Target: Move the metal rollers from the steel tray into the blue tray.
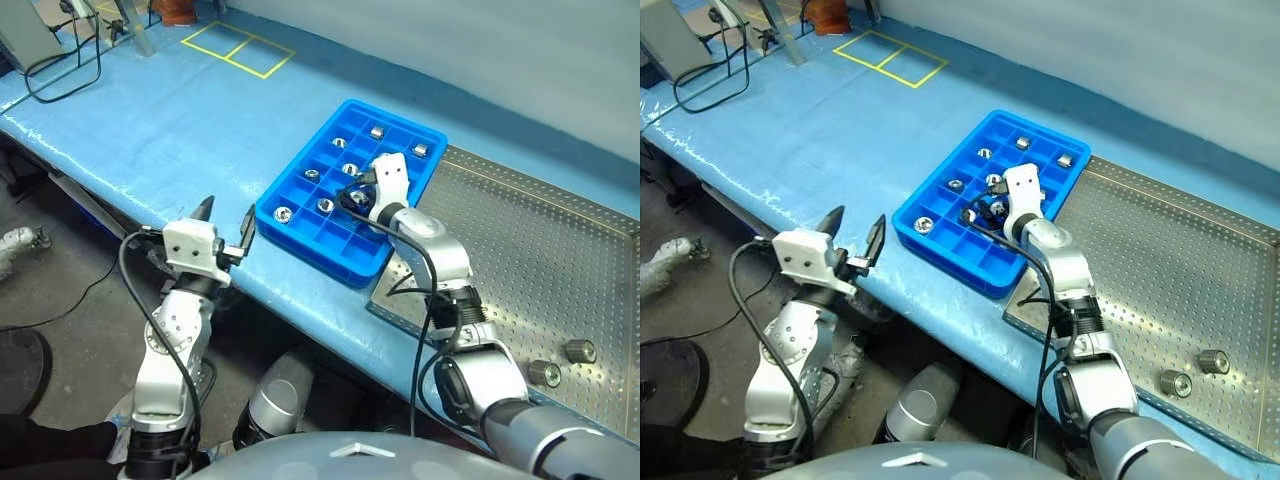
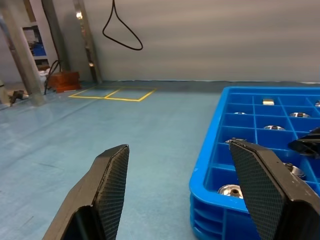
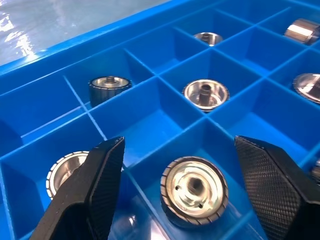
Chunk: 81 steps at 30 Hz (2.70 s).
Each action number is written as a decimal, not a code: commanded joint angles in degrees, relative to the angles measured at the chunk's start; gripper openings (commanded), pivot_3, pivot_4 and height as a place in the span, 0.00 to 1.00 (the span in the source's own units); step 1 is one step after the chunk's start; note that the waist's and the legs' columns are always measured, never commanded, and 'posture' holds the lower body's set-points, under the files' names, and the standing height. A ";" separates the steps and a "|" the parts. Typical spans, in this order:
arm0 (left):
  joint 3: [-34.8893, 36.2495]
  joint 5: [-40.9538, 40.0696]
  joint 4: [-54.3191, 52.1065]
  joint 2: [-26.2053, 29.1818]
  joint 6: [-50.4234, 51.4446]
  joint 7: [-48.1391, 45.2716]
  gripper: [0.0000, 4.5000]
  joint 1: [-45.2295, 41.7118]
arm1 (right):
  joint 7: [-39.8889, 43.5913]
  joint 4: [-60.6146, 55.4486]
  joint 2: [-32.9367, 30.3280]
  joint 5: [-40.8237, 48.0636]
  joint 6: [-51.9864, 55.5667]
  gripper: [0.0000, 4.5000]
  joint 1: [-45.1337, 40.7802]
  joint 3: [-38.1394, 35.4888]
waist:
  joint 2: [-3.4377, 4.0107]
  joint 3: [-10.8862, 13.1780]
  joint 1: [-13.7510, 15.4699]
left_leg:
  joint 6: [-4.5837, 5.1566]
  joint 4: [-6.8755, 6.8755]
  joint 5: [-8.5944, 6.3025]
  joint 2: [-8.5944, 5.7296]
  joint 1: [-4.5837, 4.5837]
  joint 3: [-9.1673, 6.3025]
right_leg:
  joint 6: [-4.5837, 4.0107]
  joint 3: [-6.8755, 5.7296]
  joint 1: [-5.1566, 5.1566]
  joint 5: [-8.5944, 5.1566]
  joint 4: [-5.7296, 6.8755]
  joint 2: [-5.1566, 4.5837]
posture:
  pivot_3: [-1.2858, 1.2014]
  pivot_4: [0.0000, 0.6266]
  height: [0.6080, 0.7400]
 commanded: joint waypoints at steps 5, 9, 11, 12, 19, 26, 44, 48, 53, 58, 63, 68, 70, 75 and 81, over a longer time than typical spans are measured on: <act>-6.04 -1.92 11.88 -0.42 -1.82 -7.84 0.78 -12.25 | -2.95 -20.94 -5.26 2.16 4.10 0.80 11.59 -8.89 | 0.10 -0.05 -5.94 | 0.07 0.17 0.01 -0.06 -0.08 -0.11 | 0.10 0.01 0.12 0.06 -0.03 0.00 | 0.56 0.24 1.00; -8.53 -2.38 18.11 -1.87 -3.69 -11.46 0.78 -17.27 | -5.06 -29.52 -6.99 2.57 8.65 0.80 18.99 -12.69 | 0.29 -0.17 -14.37 | 0.24 0.25 -0.05 -0.09 -0.11 -0.06 | 0.28 0.15 0.19 0.17 -0.08 0.01 | 0.51 0.24 1.00; -9.55 -2.51 20.55 -2.25 -4.57 -12.91 0.78 -19.03 | -6.24 -32.17 -7.83 2.08 13.36 0.80 22.05 -13.64 | 0.37 -0.22 -19.79 | 0.32 0.26 -0.09 -0.08 -0.06 -0.03 | 0.37 0.26 0.23 0.35 -0.08 0.02 | 0.49 0.24 1.00; -10.04 -2.55 21.69 -2.42 -5.01 -13.69 0.78 -19.85 | -6.97 -33.10 -7.92 1.88 14.91 0.80 23.29 -14.15 | 0.38 -0.23 -22.57 | 0.37 0.27 -0.12 -0.08 -0.01 -0.02 | 0.27 0.29 0.31 0.40 -0.07 0.03 | 0.49 0.24 1.00; -9.84 -2.51 23.66 -2.85 -6.47 -14.34 0.78 -20.82 | -7.36 -34.09 -5.60 5.18 19.30 0.80 22.62 -15.39 | 0.41 -0.20 -35.99 | 0.76 0.24 -0.19 -0.05 0.41 0.07 | 0.30 0.56 0.62 0.31 0.10 0.08 | 0.49 0.24 1.00; -8.59 -2.03 21.73 -2.01 -6.24 -12.65 0.78 -18.59 | -6.78 -29.51 -3.78 8.42 19.98 0.80 18.57 -16.52 | 0.32 -0.13 -37.37 | 1.33 0.15 0.13 -0.17 1.22 0.05 | 0.33 0.86 1.25 0.12 0.23 0.16 | 0.52 0.24 1.00; -5.49 -2.70 17.36 -1.40 -5.32 -8.34 0.78 -15.03 | -2.72 -20.25 -4.64 7.40 13.26 0.37 14.94 -9.61 | 0.21 -0.05 -36.34 | 1.43 0.13 0.17 -0.58 1.15 0.55 | 0.80 1.87 1.18 0.35 0.05 0.05 | 0.58 0.24 1.00; -3.94 -2.76 13.01 -1.00 -4.32 -6.11 0.78 -11.44 | -0.22 -16.59 -4.13 3.65 5.63 0.37 9.54 -2.48 | 0.13 0.04 -35.98 | 1.45 0.13 0.19 -0.56 1.24 0.68 | 0.86 2.03 1.12 0.41 0.12 0.10 | 0.63 0.24 1.00; -0.81 -1.74 5.45 -0.33 -3.14 -1.70 0.78 -4.20 | 6.82 -9.24 -1.55 4.22 -0.16 0.37 2.40 2.51 | 0.01 0.10 -31.82 | 1.49 -0.03 0.21 -0.54 1.25 0.59 | 0.81 1.99 1.08 0.42 0.12 0.16 | 0.71 0.24 1.00; 1.25 -0.47 -0.31 -0.39 -2.37 1.71 0.78 2.50 | 14.91 -1.41 -1.50 5.17 -0.61 0.37 -1.43 5.60 | -0.08 0.15 -25.18 | 1.47 -0.27 0.19 -0.58 1.12 0.56 | 0.82 1.86 1.00 0.38 -0.04 0.04 | 0.76 0.24 1.00; 2.19 -0.25 -3.14 -1.33 -1.92 3.95 0.78 6.23 | 20.96 0.66 -2.79 5.93 -1.33 0.37 -2.09 6.43 | -0.09 0.17 -18.91 | 1.42 -0.28 0.15 -0.61 0.91 0.54 | 0.69 1.78 0.87 0.22 -0.18 0.00 | 0.77 0.24 1.00; 1.02 -0.08 -2.54 -0.78 -1.41 3.57 0.78 5.55 | 25.67 -1.96 -4.15 7.69 -1.22 0.37 -0.91 5.88 | -0.11 0.19 -15.97 | 1.39 -0.28 0.13 -0.48 0.81 0.64 | 0.65 1.80 0.56 0.19 -0.02 0.14 | 0.75 0.24 1.00; 0.66 -0.10 -1.90 -0.49 -1.26 3.30 0.78 4.50 | 24.42 -2.26 -3.41 7.98 -2.50 0.37 -0.78 4.43 | -0.11 0.19 -14.98 | 1.38 -0.28 0.14 -0.38 0.66 0.69 | 0.61 1.80 0.33 0.20 0.06 0.24 | 0.75 0.24 1.00; 0.16 -0.28 -0.50 -0.17 -0.99 2.50 0.78 2.44 | 21.21 -4.30 0.86 10.73 -8.48 0.37 -0.99 -0.29 | -0.10 0.19 -12.23 | 1.28 -0.29 0.13 -0.18 0.29 0.65 | 0.66 1.75 -0.06 0.41 0.06 0.46 | 0.73 0.24 1.00; -0.06 -0.35 0.20 -0.15 -1.01 1.91 0.78 1.21 | 24.15 -7.68 3.70 12.69 -9.20 0.37 -0.78 2.03 | -0.09 0.18 -9.49 | 0.92 -0.22 0.10 -0.20 0.19 0.68 | 0.65 1.71 -0.05 0.39 -0.12 0.38 | 0.73 0.24 1.00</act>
